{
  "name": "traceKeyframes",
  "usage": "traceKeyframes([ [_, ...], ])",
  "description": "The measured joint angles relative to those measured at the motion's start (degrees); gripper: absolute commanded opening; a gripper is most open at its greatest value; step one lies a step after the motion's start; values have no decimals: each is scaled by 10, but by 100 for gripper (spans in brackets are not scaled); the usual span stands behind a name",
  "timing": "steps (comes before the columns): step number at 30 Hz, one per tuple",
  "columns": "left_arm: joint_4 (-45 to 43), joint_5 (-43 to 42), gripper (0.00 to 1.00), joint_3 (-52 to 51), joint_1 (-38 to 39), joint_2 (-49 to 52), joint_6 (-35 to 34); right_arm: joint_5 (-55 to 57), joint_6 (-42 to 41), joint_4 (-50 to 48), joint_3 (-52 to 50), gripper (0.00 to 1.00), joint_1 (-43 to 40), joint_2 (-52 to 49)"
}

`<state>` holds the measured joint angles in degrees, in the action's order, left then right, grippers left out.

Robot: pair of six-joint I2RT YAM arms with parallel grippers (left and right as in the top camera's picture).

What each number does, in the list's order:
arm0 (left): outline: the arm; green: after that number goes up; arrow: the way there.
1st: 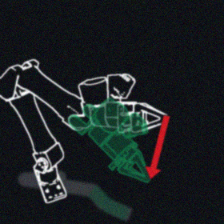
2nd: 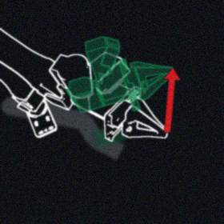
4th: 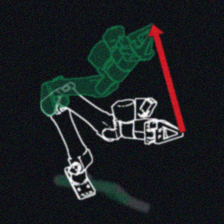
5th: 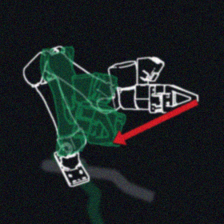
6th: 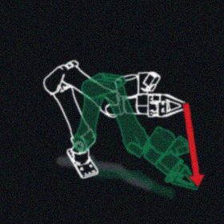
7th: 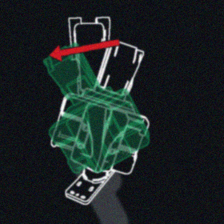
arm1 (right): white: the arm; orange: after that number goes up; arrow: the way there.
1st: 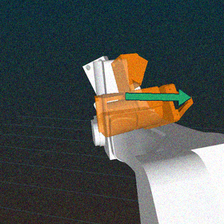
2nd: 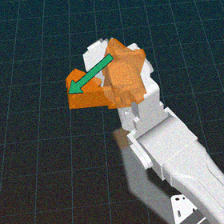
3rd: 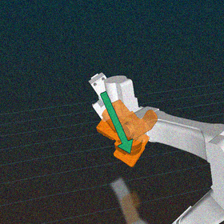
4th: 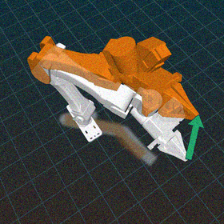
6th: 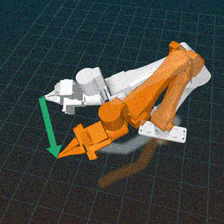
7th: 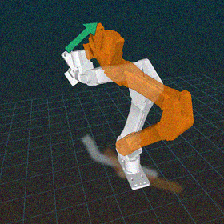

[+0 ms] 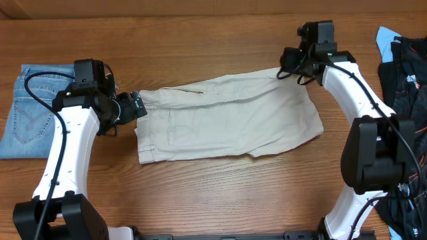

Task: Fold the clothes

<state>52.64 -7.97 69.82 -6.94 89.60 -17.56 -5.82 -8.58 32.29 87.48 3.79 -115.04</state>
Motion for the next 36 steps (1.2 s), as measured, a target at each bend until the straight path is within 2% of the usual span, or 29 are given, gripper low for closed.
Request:
traceKeyframes([
  [3,-39,0,79,-1,0,0,2,-2,0,38,0,72,0,1],
  [4,-56,-2,67,-2,0,0,3,-2,0,56,0,73,-1,3],
  [5,-66,-3,61,-2,0,0,6,-2,0,66,0,73,-1,6],
  [6,-81,-7,60,-2,0,0,7,0,1,83,0,73,-1,14],
  [7,-95,-9,62,-2,1,0,8,1,0,92,0,73,-1,20],
  [9,-112,-13,79,-2,2,0,13,3,1,113,0,73,-1,40],
  [14,-148,-15,83,-2,14,12,38,3,0,182,2,73,-3,78],
  [19,-178,-13,85,-2,15,82,45,3,-1,251,3,74,-4,78],
  [23,-211,-15,91,-2,16,128,55,3,-4,265,3,73,-4,78],
  [28,-259,-33,91,-2,21,155,60,3,-28,270,3,73,-4,78],
  [33,-280,-41,78,-2,37,202,60,3,-41,273,3,73,-4,78],
  [36,-276,-36,81,-1,40,223,47,3,-45,274,3,74,-4,78],
])
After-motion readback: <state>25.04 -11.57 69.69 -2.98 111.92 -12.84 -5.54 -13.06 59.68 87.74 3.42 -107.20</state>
